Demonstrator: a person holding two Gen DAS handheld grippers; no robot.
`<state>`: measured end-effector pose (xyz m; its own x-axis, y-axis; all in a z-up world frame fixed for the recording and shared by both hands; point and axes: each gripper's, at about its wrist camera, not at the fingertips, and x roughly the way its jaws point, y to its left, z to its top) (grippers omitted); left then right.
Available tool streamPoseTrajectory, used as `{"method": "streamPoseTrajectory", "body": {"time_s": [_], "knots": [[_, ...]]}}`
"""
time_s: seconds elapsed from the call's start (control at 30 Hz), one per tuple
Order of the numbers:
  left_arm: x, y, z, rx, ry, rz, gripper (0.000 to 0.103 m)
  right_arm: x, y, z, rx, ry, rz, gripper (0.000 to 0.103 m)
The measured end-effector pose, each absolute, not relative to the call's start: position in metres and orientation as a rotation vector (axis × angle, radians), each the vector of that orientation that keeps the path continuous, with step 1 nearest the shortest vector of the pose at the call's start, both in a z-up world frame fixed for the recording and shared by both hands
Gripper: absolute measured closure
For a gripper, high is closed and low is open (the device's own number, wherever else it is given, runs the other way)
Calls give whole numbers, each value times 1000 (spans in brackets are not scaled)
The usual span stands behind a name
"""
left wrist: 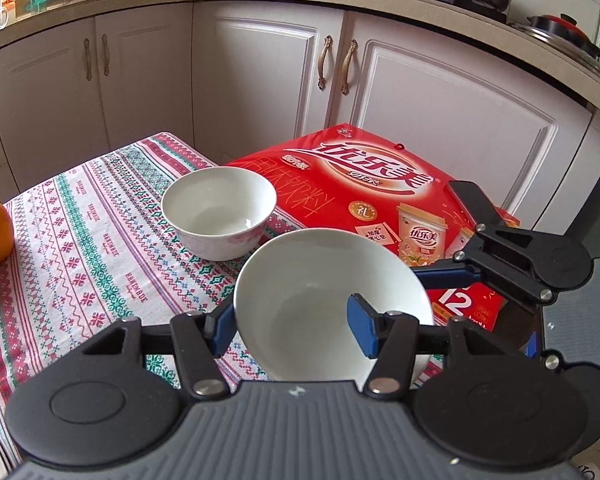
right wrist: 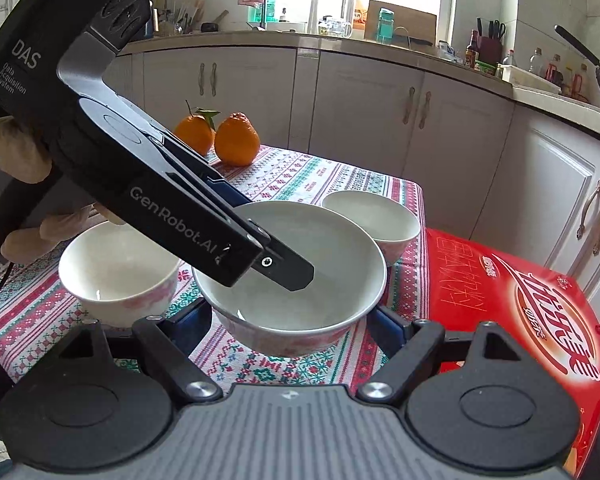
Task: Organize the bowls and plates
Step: 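Lift the white bowl with the left gripper and carry it toward another bowl, then carry the held bowl and lower it into another white bowl, left gripper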
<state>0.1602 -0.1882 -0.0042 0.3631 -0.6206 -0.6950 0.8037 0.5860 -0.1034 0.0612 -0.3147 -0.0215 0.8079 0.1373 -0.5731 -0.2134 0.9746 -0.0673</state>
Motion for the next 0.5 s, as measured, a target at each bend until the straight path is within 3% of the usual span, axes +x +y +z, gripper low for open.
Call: {"method": "streamPoseTrajectory", "body": {"time_s": [0.5], "knots": [[143, -126, 14, 211, 720, -826, 46, 58, -264, 1, -182, 559, 292, 15]]}}
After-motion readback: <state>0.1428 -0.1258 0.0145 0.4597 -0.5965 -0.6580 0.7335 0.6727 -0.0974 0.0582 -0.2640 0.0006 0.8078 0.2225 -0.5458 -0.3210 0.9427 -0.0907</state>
